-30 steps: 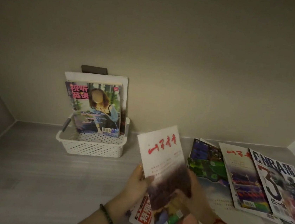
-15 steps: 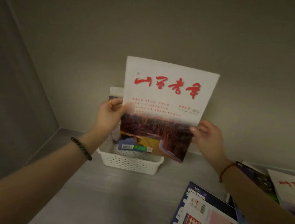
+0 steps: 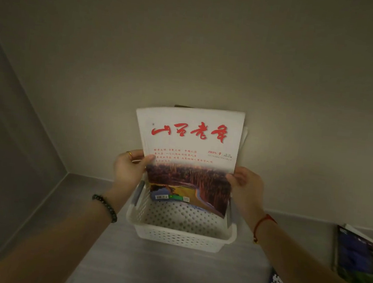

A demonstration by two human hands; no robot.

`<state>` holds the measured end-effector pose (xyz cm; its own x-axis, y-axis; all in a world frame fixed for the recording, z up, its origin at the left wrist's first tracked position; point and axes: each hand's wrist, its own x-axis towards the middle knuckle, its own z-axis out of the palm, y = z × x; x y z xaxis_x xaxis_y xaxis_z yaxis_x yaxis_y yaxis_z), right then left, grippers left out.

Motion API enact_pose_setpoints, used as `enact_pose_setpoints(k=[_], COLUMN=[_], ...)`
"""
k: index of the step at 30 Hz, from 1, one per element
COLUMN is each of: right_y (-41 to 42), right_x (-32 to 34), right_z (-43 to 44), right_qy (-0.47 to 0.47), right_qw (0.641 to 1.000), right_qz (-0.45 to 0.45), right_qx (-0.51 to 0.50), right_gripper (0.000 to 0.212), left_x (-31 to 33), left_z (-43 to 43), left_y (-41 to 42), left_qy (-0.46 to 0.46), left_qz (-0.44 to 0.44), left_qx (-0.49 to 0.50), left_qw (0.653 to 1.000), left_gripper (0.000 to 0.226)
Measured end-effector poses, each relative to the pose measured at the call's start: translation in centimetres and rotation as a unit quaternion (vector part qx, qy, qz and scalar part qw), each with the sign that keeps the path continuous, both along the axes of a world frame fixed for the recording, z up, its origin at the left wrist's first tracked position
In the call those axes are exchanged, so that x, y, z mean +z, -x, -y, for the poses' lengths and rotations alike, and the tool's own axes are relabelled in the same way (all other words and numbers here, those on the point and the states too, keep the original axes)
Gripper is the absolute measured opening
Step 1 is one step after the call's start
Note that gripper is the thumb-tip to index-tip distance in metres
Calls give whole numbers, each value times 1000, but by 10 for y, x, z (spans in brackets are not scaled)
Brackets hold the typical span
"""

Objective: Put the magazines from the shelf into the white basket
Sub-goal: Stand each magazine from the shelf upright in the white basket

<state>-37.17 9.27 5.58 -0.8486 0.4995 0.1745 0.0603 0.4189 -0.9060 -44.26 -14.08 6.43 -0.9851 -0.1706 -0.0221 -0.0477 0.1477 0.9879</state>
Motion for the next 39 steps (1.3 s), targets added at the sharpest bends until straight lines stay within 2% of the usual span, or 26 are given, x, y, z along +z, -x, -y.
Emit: enact_pose_setpoints(k=[4,7,10,14,18,21,26,31,34,39], right_y=[3,7,9,3,-20,-53,-131,-222,-274,-340], right_x=[-22,-32,-32,-27,-22,-15,-3,4,-4,-32], right_z=[1,0,-1,-5,-19,-39,-90,-161,-197,-249], right_qy=[-34,-24,-33,-33,-21,-37,-34,-89,-72,-63], right_qw=[998,998,997,995,993,990,984,972,969,950], right_qz=[36,40,56,87,114,124,160,220,230,288], right_qx=[-27,-48,-52,-20,19,61,67,7,-47,-103], right_gripper=[5,9,12,14,23,25,24,24,25,35], left_x=[-18,-25,-26,-21,-14,-10,-10,-28,-41,-52], left_z=[1,0,-5,-6,-10,-23,-77,-155,-195,-248], left_y=[10,12,13,10,-3,-29,-95,-176,-220,-273], left_qy=[28,35,49,67,50,34,14,-4,18,7], left_qz=[7,-3,-13,-6,8,-21,-59,15,77,154], left_qx=[22,41,57,79,84,69,-51,-215,-302,-357], left_qw=[999,999,997,995,995,997,997,976,950,921], left_gripper=[9,19,19,18,29,29,20,18,12,20])
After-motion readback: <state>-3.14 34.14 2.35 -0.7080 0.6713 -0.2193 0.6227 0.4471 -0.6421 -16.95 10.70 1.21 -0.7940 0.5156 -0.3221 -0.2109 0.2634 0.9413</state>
